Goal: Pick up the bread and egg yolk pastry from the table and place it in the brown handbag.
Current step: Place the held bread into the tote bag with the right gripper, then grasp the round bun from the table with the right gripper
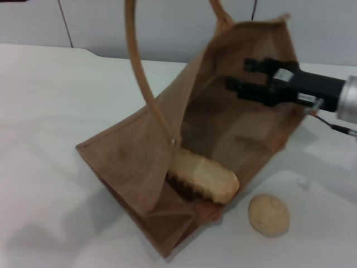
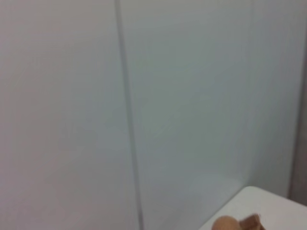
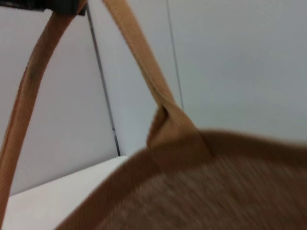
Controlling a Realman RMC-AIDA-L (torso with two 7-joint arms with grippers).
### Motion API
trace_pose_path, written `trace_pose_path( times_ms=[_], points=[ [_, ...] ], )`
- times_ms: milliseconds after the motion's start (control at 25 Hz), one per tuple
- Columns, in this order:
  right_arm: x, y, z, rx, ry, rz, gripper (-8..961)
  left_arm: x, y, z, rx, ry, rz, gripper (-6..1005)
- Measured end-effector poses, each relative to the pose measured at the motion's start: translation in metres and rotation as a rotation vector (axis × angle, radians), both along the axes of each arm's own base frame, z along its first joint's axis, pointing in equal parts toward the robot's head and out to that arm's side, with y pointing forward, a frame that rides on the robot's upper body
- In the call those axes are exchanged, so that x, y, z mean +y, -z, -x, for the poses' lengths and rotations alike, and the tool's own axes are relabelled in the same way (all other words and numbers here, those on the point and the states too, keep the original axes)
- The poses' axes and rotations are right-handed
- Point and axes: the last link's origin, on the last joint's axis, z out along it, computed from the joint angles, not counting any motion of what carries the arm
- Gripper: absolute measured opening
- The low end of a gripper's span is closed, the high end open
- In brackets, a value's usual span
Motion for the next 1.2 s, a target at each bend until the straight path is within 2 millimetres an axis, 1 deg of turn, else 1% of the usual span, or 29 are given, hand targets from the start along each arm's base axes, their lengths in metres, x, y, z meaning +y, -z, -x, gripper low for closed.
trace_pose_path(
  times_ms=[160, 280, 640, 880, 960, 1200],
  points=[
    [-0.007, -0.012, -0.017, -0.032, 0.023, 0.015, 791, 0.002, -0.007, 0.013, -0.01, -0.041, -0.045, 114],
    [-0.013, -0.017, -0.021, -0.069, 0.018, 0.032, 791, 0.003, -0.012, 0.023, -0.004, -0.075, -0.077, 114],
    [-0.029, -0.026, -0.012, -0.115, -0.011, 0.099, 792, 0.006, -0.015, 0.033, 0.006, -0.115, -0.097, 114],
    [-0.042, -0.038, -0.014, -0.103, -0.029, 0.151, 792, 0.006, -0.024, 0.041, -0.008, -0.14, -0.125, 115],
    [-0.043, -0.038, -0.017, -0.124, -0.017, 0.175, 792, 0.006, -0.027, 0.041, -0.012, -0.139, -0.133, 115],
    [-0.044, -0.025, -0.033, -0.319, 0.07, 0.291, 788, 0.006, -0.029, 0.041, -0.012, -0.133, -0.143, 115]
  ],
)
